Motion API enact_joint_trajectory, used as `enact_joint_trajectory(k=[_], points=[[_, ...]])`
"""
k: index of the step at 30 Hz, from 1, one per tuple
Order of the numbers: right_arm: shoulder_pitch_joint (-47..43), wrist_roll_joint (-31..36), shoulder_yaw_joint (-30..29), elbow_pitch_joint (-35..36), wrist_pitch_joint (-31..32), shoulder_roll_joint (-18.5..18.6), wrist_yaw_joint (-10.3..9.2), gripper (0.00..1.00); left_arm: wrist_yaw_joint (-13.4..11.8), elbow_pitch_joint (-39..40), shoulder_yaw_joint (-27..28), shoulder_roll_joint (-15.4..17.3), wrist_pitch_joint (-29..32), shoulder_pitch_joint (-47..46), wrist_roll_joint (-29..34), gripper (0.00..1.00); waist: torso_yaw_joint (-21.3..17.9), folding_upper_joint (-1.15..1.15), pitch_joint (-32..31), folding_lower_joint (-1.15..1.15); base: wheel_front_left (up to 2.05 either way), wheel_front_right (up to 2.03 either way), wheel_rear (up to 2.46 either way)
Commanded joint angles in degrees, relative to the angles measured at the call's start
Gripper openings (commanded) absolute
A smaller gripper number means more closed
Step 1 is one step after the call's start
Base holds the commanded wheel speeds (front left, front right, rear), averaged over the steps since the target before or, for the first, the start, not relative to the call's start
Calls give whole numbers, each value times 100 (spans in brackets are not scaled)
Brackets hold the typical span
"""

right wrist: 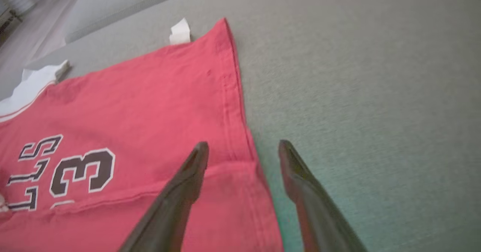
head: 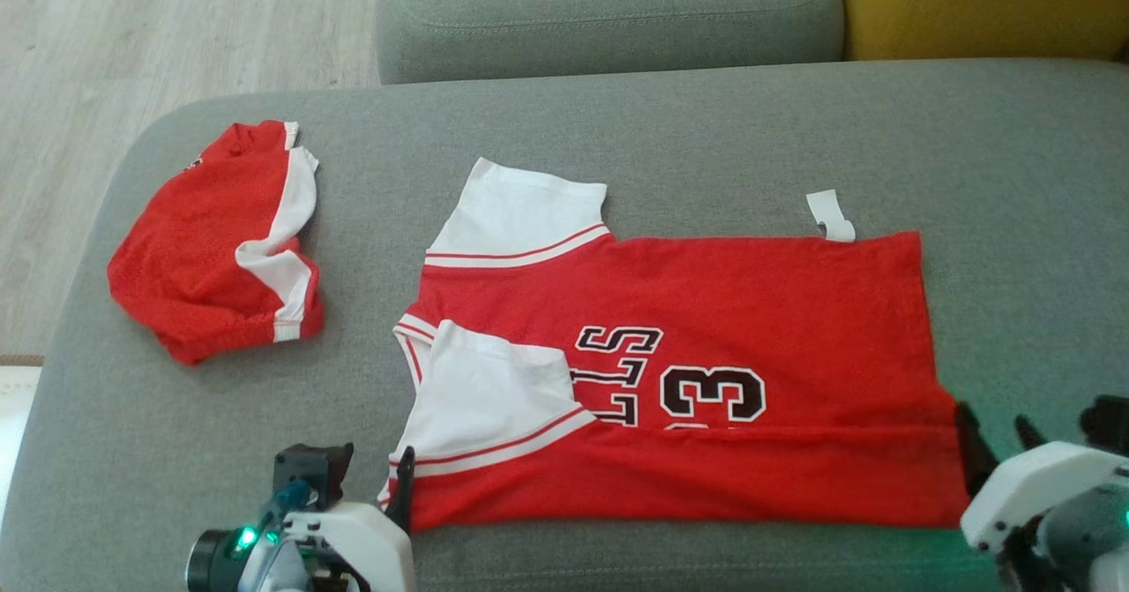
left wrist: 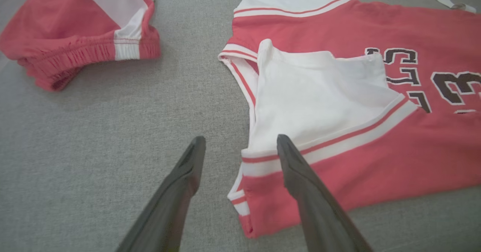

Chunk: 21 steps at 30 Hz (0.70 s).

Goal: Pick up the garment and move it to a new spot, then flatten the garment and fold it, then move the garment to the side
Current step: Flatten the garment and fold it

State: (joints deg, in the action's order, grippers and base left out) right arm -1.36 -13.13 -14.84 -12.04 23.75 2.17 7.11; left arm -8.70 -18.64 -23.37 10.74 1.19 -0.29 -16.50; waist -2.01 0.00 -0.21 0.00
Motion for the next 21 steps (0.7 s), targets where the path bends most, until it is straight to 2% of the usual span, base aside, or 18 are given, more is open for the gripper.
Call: enact_joint_trajectory(k=[1,7,11,14,16,18,21], points=[[306,-13,56,272,-142,71,37,100,-60,180,222,94,-55,-260,-47,100,-9,0,5,0,0,0,0],[570,21,47,490,-654,71,37,100,-201,461,540,74,-604,-601,-140,100,-63,0,70,0,0,0,0],[832,285,175,633,-1117,71,37,100,-122,569,641,161,-967,-1081,-84,100,-151,0,258,0,0,0,0],[1158,230,199,552,-1302,71,37,100,130,471,492,306,-792,-1621,31,100,-249,0,527,0,0,0,0],[1396,295,310,508,-1367,71,37,100,324,297,398,426,-464,-2083,82,100,-308,0,749,0,0,0,0],[1624,471,478,506,-1371,71,37,100,611,34,142,605,18,-2644,290,100,-347,0,1014,0,0,0,0],[1997,665,653,505,-1359,71,37,100,1084,-415,20,701,550,-3535,250,100,-428,0,1387,0,0,0,0]])
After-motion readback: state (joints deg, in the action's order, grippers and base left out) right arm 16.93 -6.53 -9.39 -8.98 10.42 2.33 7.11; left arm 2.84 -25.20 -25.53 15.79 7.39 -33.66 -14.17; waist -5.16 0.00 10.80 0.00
